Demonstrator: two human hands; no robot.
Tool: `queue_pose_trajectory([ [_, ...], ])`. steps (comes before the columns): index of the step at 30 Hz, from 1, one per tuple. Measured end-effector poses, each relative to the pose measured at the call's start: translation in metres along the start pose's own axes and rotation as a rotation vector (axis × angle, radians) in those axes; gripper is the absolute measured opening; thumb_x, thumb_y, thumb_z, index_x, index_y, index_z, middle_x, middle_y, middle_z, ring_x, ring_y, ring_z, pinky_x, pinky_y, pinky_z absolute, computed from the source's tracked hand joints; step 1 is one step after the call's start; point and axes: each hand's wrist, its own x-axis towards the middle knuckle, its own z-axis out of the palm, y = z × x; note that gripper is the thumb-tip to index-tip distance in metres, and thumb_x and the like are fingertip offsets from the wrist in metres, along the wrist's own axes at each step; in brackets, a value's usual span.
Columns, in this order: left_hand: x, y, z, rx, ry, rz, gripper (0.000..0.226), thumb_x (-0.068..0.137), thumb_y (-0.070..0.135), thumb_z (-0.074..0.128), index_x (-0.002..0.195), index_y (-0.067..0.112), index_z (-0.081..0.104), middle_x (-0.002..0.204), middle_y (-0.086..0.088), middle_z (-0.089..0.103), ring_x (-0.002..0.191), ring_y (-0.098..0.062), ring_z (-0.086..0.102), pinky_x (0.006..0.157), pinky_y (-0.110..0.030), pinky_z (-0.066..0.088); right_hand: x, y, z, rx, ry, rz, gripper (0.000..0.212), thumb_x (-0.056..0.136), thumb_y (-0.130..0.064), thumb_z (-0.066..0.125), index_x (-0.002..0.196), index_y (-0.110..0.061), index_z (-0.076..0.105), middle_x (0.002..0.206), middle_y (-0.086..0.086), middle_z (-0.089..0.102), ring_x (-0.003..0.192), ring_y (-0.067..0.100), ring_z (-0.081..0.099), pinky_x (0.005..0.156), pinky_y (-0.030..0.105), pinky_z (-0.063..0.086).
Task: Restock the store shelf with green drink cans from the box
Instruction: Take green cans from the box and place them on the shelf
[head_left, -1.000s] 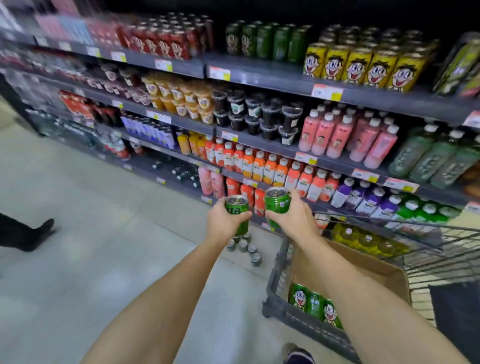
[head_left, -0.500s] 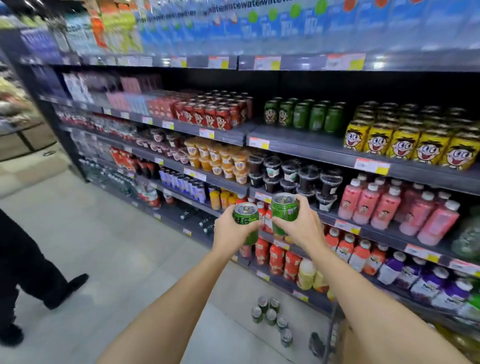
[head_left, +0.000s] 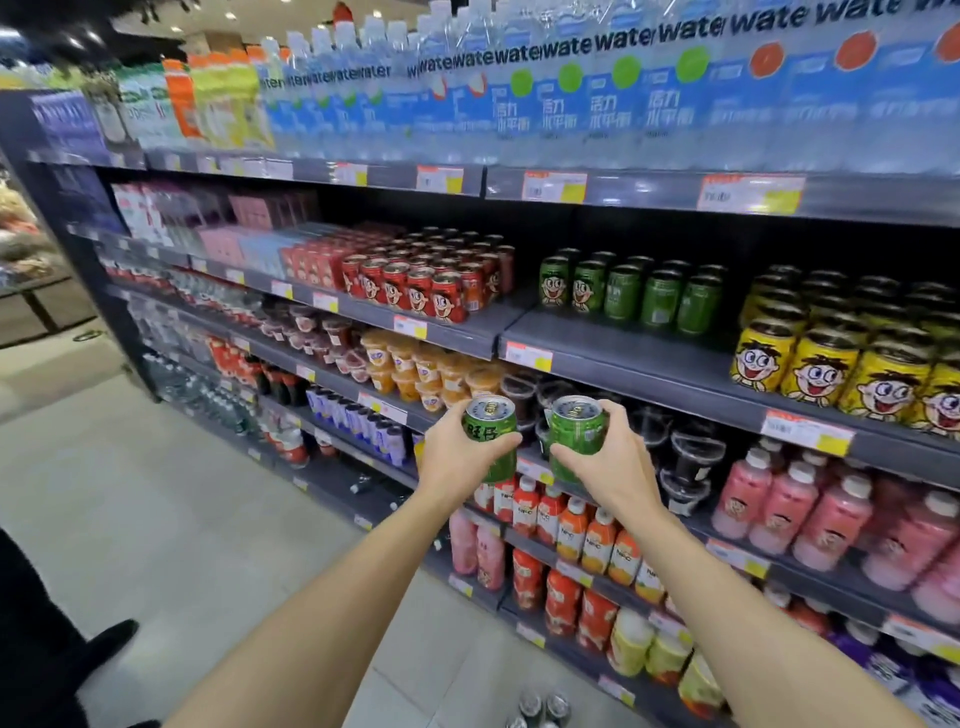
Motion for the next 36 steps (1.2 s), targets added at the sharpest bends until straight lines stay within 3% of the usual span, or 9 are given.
queue_pose_trajectory([
  [3, 0.027, -0.004, 0.000, -0.026, -0.026, 0.009, 0.067, 0.065, 0.054, 0.081, 0.122, 0.028, 0.057, 0.110, 0.017, 0.061, 0.104, -0.005, 0.059, 0.088, -0.027, 0.051, 0.018, -0.004, 0.011, -0.004, 0.021, 0.015, 0.073, 0.074, -0.045, 0.079, 0.132, -0.029, 0.038, 0.121, 0.000, 0.060, 0.111, 0.024, 0.057, 0.087, 0.041, 0.050],
  [7, 0.067, -0.011, -0.006, -0.038, -0.049, 0.052, 0.051, 0.071, 0.039, 0.084, 0.113, 0.029, 0.056, 0.098, 0.020, 0.058, 0.098, -0.005, 0.059, 0.080, -0.019, 0.044, 0.043, -0.016, 0.029, -0.020, 0.056, 0.023, 0.072, 0.075, -0.045, 0.079, 0.132, -0.029, 0.038, 0.122, 0.000, 0.059, 0.113, 0.025, 0.056, 0.086, 0.039, 0.048],
  [13, 0.135, -0.030, -0.016, -0.074, -0.125, 0.112, 0.055, 0.066, 0.045, 0.084, 0.113, 0.029, 0.062, 0.102, 0.016, 0.068, 0.096, -0.002, 0.063, 0.089, -0.032, 0.054, 0.082, -0.043, 0.063, -0.050, 0.126, 0.084, 0.075, 0.074, -0.047, 0.079, 0.135, -0.029, 0.038, 0.122, -0.001, 0.061, 0.112, 0.023, 0.057, 0.087, 0.039, 0.049],
  [18, 0.185, -0.027, -0.029, -0.056, -0.201, 0.169, 0.055, 0.068, 0.045, 0.083, 0.115, 0.031, 0.059, 0.102, 0.017, 0.066, 0.096, -0.005, 0.062, 0.083, -0.025, 0.050, 0.109, -0.065, 0.083, -0.067, 0.188, 0.147, 0.078, 0.072, -0.049, 0.079, 0.135, -0.029, 0.037, 0.123, -0.001, 0.062, 0.112, 0.022, 0.059, 0.089, 0.040, 0.050],
  [25, 0.235, -0.013, -0.019, -0.121, -0.315, 0.250, 0.049, 0.070, 0.037, 0.084, 0.110, 0.026, 0.058, 0.093, 0.020, 0.060, 0.086, 0.005, 0.056, 0.074, -0.016, 0.043, 0.140, -0.085, 0.087, -0.065, 0.293, 0.212, 0.077, 0.073, -0.043, 0.080, 0.134, -0.025, 0.037, 0.117, -0.003, 0.058, 0.112, 0.021, 0.054, 0.086, 0.037, 0.046],
  [30, 0.262, -0.005, -0.002, -0.130, -0.341, 0.276, 0.059, 0.067, 0.043, 0.084, 0.117, 0.026, 0.058, 0.103, 0.012, 0.063, 0.100, -0.009, 0.061, 0.089, -0.032, 0.051, 0.169, -0.084, 0.082, -0.091, 0.338, 0.237, 0.083, 0.071, -0.047, 0.080, 0.137, -0.026, 0.035, 0.124, 0.001, 0.059, 0.114, 0.023, 0.056, 0.092, 0.041, 0.049],
  [36, 0.296, 0.004, 0.021, -0.111, -0.330, 0.252, 0.071, 0.070, 0.043, 0.082, 0.130, 0.019, 0.054, 0.115, 0.005, 0.064, 0.102, -0.010, 0.059, 0.090, -0.030, 0.051, 0.208, -0.071, 0.076, -0.084, 0.360, 0.275, 0.087, 0.072, -0.051, 0.078, 0.141, -0.029, 0.030, 0.127, 0.003, 0.057, 0.113, 0.025, 0.057, 0.091, 0.045, 0.051],
])
